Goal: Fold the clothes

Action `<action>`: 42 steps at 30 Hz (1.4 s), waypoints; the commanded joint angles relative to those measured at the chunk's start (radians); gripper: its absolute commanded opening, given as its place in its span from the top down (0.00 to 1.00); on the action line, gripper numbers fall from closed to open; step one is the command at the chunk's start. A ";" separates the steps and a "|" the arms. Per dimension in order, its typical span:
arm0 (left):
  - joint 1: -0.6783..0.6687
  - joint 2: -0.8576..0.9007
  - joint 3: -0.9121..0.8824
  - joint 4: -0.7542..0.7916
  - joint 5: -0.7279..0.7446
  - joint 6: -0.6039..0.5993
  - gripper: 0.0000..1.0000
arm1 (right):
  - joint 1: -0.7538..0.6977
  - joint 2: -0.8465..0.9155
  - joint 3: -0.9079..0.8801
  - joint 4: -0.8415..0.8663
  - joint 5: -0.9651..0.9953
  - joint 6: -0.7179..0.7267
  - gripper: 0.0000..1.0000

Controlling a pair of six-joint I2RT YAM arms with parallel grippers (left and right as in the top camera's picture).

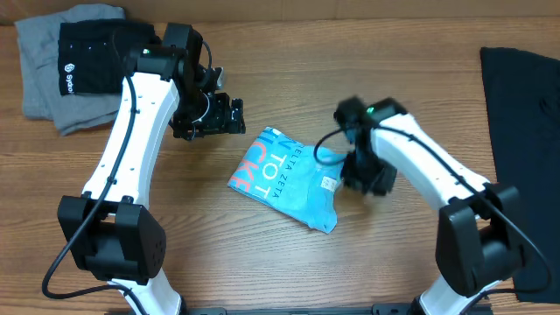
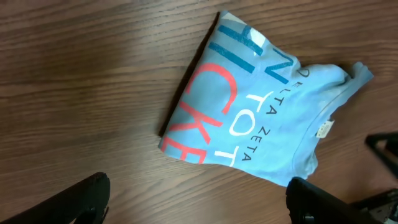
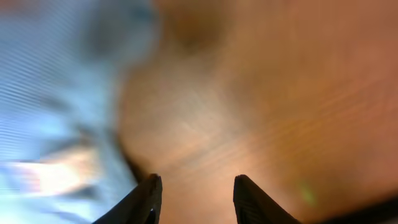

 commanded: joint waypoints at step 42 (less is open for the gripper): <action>-0.186 0.500 -0.003 0.590 0.084 0.087 0.64 | -0.048 0.024 -0.481 0.514 -0.506 -0.077 0.96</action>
